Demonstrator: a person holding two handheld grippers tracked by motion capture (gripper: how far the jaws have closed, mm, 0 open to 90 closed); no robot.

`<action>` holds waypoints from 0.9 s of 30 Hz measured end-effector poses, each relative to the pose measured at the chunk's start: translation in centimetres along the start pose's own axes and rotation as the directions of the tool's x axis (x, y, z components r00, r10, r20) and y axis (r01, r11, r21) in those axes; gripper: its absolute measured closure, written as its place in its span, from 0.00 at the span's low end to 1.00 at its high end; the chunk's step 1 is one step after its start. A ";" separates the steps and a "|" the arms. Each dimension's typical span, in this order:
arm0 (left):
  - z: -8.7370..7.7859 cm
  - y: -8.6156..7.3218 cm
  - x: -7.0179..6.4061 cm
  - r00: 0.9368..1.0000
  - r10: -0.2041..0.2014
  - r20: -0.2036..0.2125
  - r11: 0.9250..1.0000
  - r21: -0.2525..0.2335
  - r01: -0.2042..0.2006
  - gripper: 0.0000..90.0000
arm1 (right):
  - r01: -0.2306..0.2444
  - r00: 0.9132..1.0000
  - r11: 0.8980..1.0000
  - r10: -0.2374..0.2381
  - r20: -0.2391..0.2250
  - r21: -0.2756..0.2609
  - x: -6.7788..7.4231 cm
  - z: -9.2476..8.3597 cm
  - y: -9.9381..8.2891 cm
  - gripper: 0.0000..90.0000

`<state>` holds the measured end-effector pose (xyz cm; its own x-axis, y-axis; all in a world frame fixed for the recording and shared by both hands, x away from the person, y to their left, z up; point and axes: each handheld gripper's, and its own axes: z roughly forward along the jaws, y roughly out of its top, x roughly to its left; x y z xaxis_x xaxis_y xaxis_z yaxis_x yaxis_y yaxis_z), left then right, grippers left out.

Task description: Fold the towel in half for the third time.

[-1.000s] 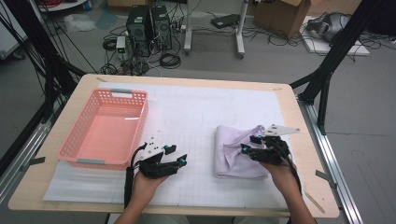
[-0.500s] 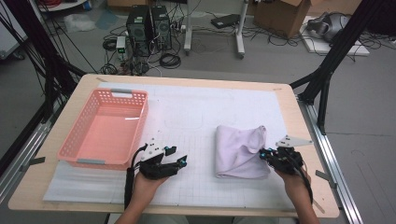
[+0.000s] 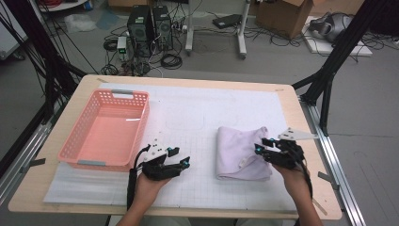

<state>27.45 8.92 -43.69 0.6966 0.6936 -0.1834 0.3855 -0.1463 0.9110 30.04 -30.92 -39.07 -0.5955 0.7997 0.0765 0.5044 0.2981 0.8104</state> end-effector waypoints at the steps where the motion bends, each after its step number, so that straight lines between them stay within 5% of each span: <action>1: 0.0 0.0 0.0 1.000 0.000 -0.001 1.000 0.000 0.000 0.47 | -0.002 1.000 0.999 0.002 -0.009 0.036 -0.1 0.8 -0.1 0.64; 5: -0.1 -0.1 0.0 1.000 0.000 -0.002 1.000 0.002 0.000 0.47 | 0.000 1.000 0.987 -0.003 0.021 0.163 -0.6 2.1 -2.0 0.66; 9: -0.1 -0.1 0.0 1.000 0.006 -0.008 1.000 -0.001 -0.006 0.47 | -0.006 0.997 0.990 -0.004 0.073 0.144 -1.7 0.6 -4.2 0.68; 12: -0.2 -0.1 0.0 1.000 0.004 -0.010 1.000 -0.003 -0.004 0.47 | -0.062 0.994 0.989 0.049 0.098 0.133 -2.6 -0.8 -4.7 0.64; 17: 0.0 -0.1 0.0 1.000 0.009 -0.005 1.000 0.002 -0.009 0.47 | -0.028 0.999 1.000 0.027 0.024 0.014 -1.6 -2.4 -4.0 0.65; 21: 0.1 0.0 -0.1 1.000 0.003 -0.004 1.000 -0.001 -0.003 0.47 | 0.041 0.999 0.995 -0.039 -0.029 0.087 -0.1 -1.0 -4.6 0.66; 23: 0.1 0.0 -0.1 1.000 0.007 -0.003 1.000 -0.003 -0.007 0.47 | 0.086 0.996 0.986 -0.086 -0.009 0.142 0.1 -0.4 -5.2 0.67; 27: 0.1 0.0 -0.1 1.000 0.007 -0.003 1.000 -0.002 -0.007 0.47 | 0.092 0.995 0.982 -0.095 0.014 0.165 -0.1 -1.1 -5.4 0.66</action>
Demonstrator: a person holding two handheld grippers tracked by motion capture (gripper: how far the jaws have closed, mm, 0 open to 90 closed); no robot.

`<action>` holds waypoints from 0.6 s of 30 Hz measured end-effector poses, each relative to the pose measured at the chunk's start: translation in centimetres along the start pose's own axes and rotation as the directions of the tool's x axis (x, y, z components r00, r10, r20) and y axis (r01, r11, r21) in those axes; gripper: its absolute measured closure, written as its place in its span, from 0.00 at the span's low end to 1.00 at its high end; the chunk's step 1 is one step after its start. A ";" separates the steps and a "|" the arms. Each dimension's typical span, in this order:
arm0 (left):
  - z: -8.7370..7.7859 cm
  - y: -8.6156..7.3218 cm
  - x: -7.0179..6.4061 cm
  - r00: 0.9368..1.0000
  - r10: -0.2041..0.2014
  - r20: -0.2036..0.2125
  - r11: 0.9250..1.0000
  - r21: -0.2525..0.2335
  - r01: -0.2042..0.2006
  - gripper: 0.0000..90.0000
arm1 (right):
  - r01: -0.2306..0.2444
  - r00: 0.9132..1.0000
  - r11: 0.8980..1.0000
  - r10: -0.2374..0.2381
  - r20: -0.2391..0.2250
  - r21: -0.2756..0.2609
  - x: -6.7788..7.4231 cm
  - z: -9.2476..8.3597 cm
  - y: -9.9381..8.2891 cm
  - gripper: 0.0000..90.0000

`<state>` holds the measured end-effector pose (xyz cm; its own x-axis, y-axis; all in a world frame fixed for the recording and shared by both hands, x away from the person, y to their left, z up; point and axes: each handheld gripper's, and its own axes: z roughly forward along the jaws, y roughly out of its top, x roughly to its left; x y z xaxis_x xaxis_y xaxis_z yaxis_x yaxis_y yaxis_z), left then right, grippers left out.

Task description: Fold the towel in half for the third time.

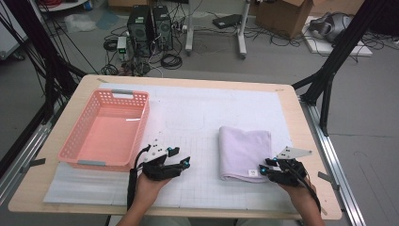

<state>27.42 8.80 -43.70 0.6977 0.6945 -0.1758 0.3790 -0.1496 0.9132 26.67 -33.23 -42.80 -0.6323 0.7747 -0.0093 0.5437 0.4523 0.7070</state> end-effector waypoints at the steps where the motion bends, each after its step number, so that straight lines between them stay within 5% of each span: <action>1: 0.0 0.0 0.0 1.000 -0.001 0.000 1.000 0.000 0.001 0.47 | -0.004 1.000 1.000 0.004 -0.005 0.003 -0.1 -0.1 -0.1 0.66; 4: -0.1 0.0 0.0 1.000 -0.005 -0.004 1.000 -0.002 0.005 0.47 | -0.040 0.998 0.999 0.039 -0.040 -0.013 -0.9 -0.7 0.4 0.63; 7: -0.2 0.0 0.1 1.000 -0.004 -0.007 1.000 -0.005 0.003 0.47 | -0.056 0.998 0.992 0.052 -0.035 -0.112 -1.4 -1.2 2.2 0.63; 10: -0.2 0.0 0.2 1.000 -0.003 -0.008 1.000 -0.003 0.003 0.47 | -0.038 0.999 0.991 0.037 -0.013 -0.132 -1.5 0.1 4.5 0.64; 15: -0.2 0.0 0.1 1.000 -0.008 -0.004 1.000 -0.006 0.008 0.47 | -0.045 0.998 0.996 0.048 0.040 -0.072 -1.6 4.1 8.1 0.69; 18: -0.3 0.0 0.2 1.000 -0.012 -0.003 1.000 -0.010 0.012 0.47 | -0.059 0.998 0.998 0.059 0.027 -0.014 -1.6 6.7 9.4 0.72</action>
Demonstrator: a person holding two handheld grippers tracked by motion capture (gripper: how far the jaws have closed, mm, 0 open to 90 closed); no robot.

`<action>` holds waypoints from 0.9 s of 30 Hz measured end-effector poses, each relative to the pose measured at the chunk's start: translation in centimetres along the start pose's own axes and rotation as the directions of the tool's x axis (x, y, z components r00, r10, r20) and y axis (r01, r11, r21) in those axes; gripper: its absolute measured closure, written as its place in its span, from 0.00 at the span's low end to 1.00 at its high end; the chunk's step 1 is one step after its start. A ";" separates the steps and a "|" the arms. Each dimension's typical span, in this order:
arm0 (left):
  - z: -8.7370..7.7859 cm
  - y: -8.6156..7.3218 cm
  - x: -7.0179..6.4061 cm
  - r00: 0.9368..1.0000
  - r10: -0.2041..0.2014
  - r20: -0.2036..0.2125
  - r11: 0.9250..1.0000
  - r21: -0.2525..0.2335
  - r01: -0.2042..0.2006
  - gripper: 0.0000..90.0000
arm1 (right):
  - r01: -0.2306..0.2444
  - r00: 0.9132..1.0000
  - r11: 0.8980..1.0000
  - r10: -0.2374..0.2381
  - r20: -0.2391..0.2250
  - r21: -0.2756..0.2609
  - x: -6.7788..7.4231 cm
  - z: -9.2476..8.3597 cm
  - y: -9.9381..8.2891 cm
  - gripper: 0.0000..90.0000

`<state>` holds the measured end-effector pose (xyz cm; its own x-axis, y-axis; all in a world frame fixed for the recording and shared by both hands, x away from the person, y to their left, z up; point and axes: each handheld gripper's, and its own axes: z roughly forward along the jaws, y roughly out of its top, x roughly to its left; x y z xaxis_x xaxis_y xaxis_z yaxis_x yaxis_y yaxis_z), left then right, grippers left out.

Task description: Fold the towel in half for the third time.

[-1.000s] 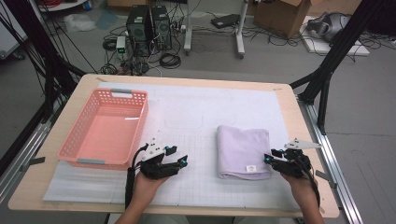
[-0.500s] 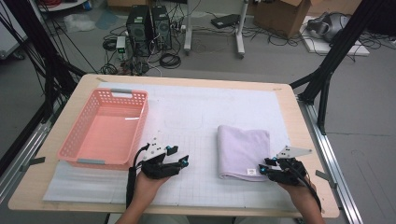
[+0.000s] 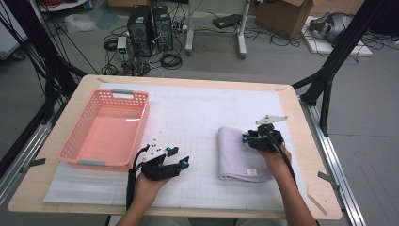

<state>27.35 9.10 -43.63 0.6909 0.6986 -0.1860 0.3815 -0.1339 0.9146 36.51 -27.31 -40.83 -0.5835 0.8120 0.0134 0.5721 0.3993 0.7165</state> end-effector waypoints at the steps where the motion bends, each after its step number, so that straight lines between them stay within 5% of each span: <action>1: 0.0 0.0 0.0 1.000 -0.001 -0.001 1.000 -0.001 0.001 0.47 | 0.008 1.000 1.000 -0.008 0.002 0.022 0.1 0.8 0.3 0.72; 3: -0.1 0.0 0.0 1.000 -0.002 0.000 1.000 -0.002 0.002 0.47 | 0.013 1.000 0.999 -0.013 0.003 0.052 0.6 2.1 0.8 0.72; 6: 0.0 0.0 0.1 1.000 0.000 0.001 1.000 0.002 0.000 0.46 | 0.043 0.998 0.999 -0.042 -0.036 0.027 1.5 3.3 1.5 0.70; 11: 0.1 0.0 0.1 1.000 -0.003 0.005 1.000 0.000 0.003 0.46 | 0.139 0.987 0.990 -0.139 -0.076 0.001 3.0 4.0 2.0 0.63; 13: 0.1 0.0 0.1 1.000 0.001 0.007 1.000 0.004 -0.001 0.46 | 0.093 0.991 0.995 -0.095 -0.096 -0.031 2.1 3.1 1.9 0.57; 15: 0.1 0.0 0.0 1.000 -0.001 0.007 1.000 0.001 0.001 0.46 | 0.060 0.995 0.996 -0.065 -0.076 -0.071 1.0 1.8 1.5 0.60; 18: 0.0 0.0 0.1 1.000 -0.002 0.002 1.000 -0.002 0.002 0.46 | 0.056 0.998 0.997 -0.056 0.003 -0.050 -0.6 0.4 0.2 0.72; 21: 0.0 0.0 0.1 1.000 -0.001 0.000 1.000 -0.008 0.001 0.46 | 0.052 0.994 0.998 -0.053 0.092 0.021 -2.1 0.2 -1.5 0.76; 23: 0.0 0.0 0.1 1.000 -0.001 0.001 1.000 -0.009 0.001 0.46 | 0.026 0.989 1.000 -0.026 0.146 0.004 -3.1 0.0 -2.6 0.74; 27: 0.1 0.0 0.1 1.000 -0.002 0.007 1.000 -0.004 0.002 0.45 | -0.042 0.987 0.997 0.051 0.154 -0.060 -3.8 -1.2 -3.2 0.70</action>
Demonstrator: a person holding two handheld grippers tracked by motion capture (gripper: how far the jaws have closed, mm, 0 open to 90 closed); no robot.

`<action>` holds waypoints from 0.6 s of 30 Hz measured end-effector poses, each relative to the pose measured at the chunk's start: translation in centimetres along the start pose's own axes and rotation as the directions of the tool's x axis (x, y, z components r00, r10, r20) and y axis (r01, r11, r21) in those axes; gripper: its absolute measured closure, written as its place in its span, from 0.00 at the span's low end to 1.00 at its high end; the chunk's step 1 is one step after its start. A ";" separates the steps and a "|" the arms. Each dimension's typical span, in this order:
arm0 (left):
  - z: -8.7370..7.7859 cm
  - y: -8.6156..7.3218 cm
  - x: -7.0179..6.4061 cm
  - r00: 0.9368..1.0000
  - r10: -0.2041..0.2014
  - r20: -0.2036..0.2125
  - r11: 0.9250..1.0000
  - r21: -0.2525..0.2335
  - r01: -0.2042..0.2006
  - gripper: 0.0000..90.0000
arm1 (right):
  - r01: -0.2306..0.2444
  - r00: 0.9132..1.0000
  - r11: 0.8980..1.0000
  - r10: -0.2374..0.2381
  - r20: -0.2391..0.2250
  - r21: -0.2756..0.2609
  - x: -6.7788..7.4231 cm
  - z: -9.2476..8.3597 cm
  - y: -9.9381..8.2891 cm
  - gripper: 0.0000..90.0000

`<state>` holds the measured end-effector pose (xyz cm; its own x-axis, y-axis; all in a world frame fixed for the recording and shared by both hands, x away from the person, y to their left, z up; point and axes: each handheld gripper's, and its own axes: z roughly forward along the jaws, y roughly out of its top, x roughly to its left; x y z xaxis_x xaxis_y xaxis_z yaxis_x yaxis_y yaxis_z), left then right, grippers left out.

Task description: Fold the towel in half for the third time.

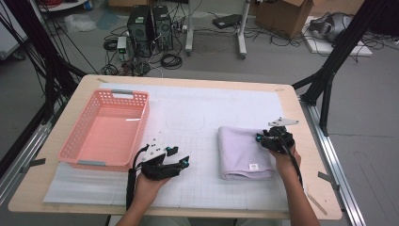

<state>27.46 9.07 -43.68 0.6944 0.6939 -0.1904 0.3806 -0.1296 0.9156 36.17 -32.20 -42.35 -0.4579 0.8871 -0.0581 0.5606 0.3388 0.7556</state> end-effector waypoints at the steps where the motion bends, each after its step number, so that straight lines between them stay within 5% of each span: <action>1: 0.0 0.0 0.0 1.000 0.001 0.001 1.000 0.000 -0.001 0.45 | -0.003 1.000 0.999 0.002 -0.016 -0.032 0.0 -0.7 0.0 0.69; 5: -0.2 0.1 0.2 1.000 -0.010 0.006 1.000 -0.015 0.010 0.44 | -0.018 0.995 0.993 0.006 -0.099 -0.115 0.9 -3.7 -0.9 0.64; 7: -0.3 0.1 0.3 1.000 -0.015 0.007 1.000 -0.024 0.015 0.44 | 0.003 0.986 0.994 -0.021 -0.166 -0.107 1.7 -4.9 -1.9 0.63; 10: -0.5 0.2 0.5 0.999 -0.034 0.019 0.998 -0.045 0.035 0.44 | 0.052 0.976 0.994 -0.070 -0.204 -0.094 3.1 -5.8 -3.9 0.64; 13: -0.5 0.4 0.6 0.998 -0.049 0.038 0.996 -0.071 0.052 0.44 | 0.118 0.972 0.993 -0.117 -0.204 -0.011 3.8 -5.6 -5.7 0.64; 18: -0.4 0.4 0.6 0.996 -0.044 0.075 0.995 -0.081 0.050 0.44 | 0.130 0.976 0.991 -0.132 -0.173 -0.022 3.4 -6.9 -7.2 0.64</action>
<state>27.77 9.77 -43.31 0.7210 0.6436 -0.2566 0.3639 -0.0366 0.9307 25.81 -33.83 -43.45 -0.6402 0.7669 -0.0432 0.4810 0.4442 0.7559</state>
